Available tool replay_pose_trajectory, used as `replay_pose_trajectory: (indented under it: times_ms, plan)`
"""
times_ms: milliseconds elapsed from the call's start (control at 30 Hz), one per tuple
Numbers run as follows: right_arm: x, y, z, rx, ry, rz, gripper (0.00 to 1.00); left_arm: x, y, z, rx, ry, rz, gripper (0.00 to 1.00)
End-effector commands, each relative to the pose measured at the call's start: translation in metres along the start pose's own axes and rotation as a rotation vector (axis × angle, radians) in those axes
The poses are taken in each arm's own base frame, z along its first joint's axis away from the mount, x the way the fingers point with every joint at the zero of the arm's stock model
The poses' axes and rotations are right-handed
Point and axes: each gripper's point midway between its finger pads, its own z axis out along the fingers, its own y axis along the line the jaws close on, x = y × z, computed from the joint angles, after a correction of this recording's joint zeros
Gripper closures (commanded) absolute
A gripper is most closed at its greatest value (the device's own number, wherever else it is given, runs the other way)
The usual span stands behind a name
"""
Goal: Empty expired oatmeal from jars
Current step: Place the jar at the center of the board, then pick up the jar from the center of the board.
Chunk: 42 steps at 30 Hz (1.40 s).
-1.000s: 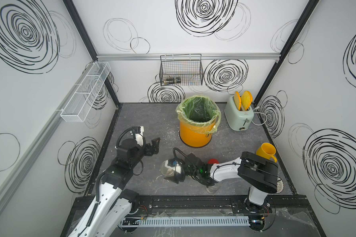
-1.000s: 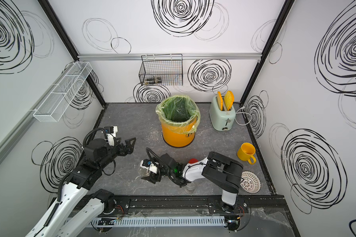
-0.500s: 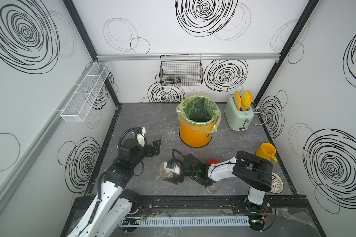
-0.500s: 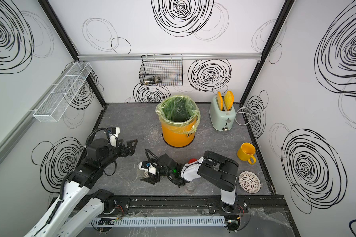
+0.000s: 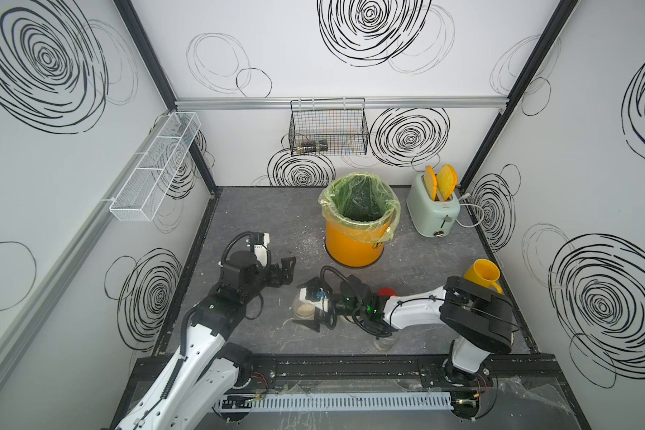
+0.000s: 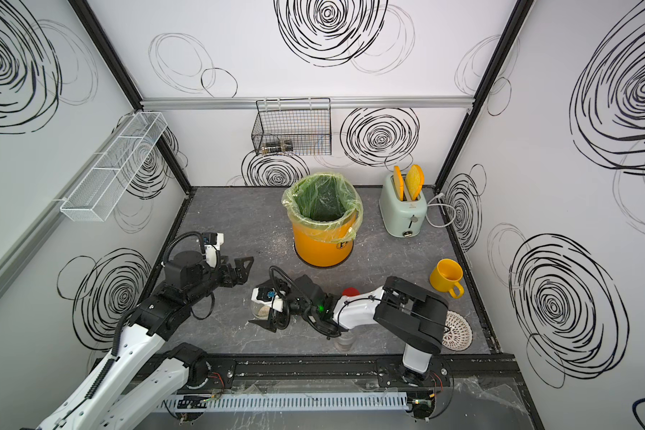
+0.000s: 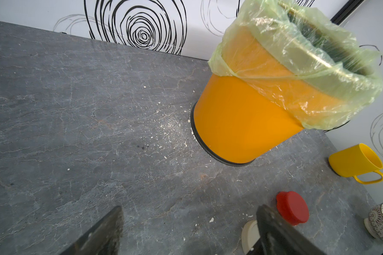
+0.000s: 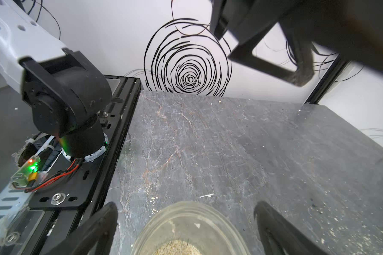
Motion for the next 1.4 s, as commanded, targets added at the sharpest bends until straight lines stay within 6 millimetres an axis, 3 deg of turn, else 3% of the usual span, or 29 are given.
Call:
replay_pose_trajectory:
  times_ms: [0, 167, 300, 500, 667, 800, 933, 1133, 1300, 1367]
  plan:
    - [-0.032, 0.001, -0.019, 0.016, -0.006, -0.008, 0.02, -0.005, 0.003, -0.006, -0.065, 0.027, -0.007, 0.02]
    - [-0.047, -0.024, -0.064, 0.194, 0.159, 0.183, 0.02, 0.016, -0.013, -0.008, -0.09, 0.174, -0.049, 0.01]
    - [-0.048, -0.043, -0.107, 0.36, 0.173, 0.249, 0.02, 0.031, -0.018, -0.004, -0.147, 0.304, -0.056, 0.02]
    - [-0.053, -0.056, -0.144, 0.494, 0.115, 0.217, 0.02, 0.053, -0.006, -0.029, -0.269, 0.485, -0.08, 0.04]
    - [-0.059, -0.062, -0.149, 0.521, 0.107, 0.196, 0.02, 0.076, -0.021, -0.046, -0.221, 0.627, -0.135, 0.16]
    - [-0.054, -0.061, -0.148, 0.512, 0.123, 0.169, 0.02, 0.099, -0.033, -0.045, -0.21, 0.731, -0.11, 0.24]
    - [-0.055, -0.062, -0.152, 0.516, 0.114, 0.183, 0.02, 0.117, -0.033, -0.038, -0.242, 0.821, -0.062, 0.29]
    - [-0.058, -0.058, -0.158, 0.503, 0.064, 0.199, 0.02, 0.126, -0.038, -0.023, -0.222, 0.851, -0.053, 0.41]
    - [-0.056, -0.057, -0.158, 0.496, 0.064, 0.2, 0.02, 0.138, -0.031, -0.01, -0.244, 0.864, -0.031, 0.46]
    - [-0.056, -0.054, -0.157, 0.481, 0.059, 0.201, 0.02, 0.14, -0.028, -0.005, -0.256, 0.868, -0.014, 0.52]
